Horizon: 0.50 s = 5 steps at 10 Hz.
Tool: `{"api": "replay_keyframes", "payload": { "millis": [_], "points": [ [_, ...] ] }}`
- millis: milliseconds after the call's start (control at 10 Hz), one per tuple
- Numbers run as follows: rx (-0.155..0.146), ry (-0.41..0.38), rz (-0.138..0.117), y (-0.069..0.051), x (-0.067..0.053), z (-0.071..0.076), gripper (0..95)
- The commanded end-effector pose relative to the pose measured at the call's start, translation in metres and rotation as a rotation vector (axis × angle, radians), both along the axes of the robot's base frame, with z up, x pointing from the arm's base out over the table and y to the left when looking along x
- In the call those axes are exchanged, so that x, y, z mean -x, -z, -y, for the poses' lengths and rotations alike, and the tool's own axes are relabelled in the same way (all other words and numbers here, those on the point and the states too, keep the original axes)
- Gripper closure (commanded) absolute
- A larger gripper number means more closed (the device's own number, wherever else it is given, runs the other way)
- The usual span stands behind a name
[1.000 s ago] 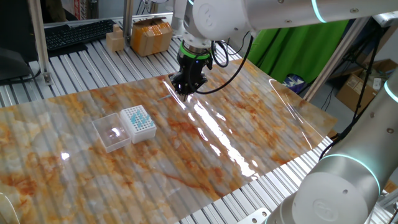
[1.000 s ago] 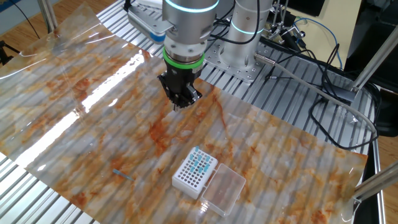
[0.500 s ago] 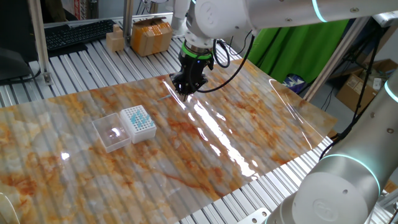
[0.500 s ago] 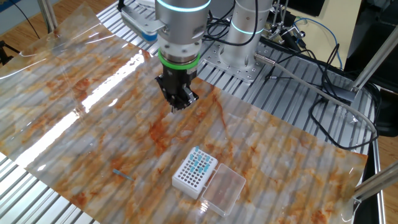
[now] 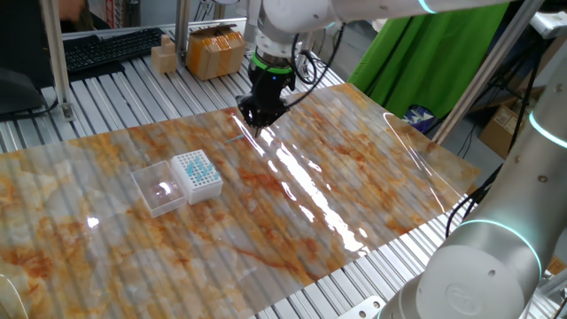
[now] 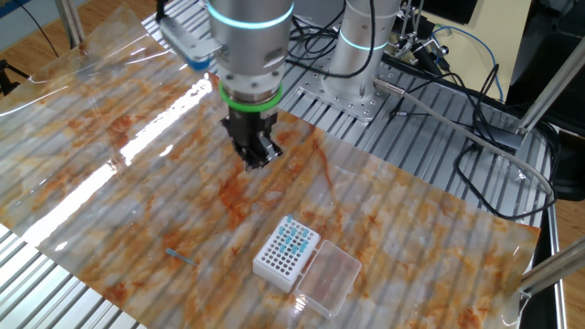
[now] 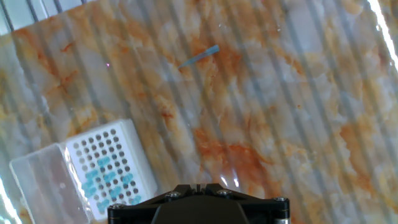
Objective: Insert a medium pipette tip into the holder for medium pipette tips
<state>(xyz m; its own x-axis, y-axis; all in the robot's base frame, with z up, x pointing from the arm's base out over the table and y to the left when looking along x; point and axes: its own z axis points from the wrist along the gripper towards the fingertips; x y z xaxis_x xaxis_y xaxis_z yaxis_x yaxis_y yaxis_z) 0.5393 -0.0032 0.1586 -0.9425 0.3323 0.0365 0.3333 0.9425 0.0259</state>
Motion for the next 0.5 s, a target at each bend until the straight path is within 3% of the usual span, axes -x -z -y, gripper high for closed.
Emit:
{"api": "replay_keyframes", "payload": {
  "millis": [100,500],
  "points": [
    [-0.003,0.031,-0.02,0.001,-0.009,0.003,95.0],
    [-0.003,0.021,-0.02,0.008,-0.031,0.016,95.0]
  ]
}}
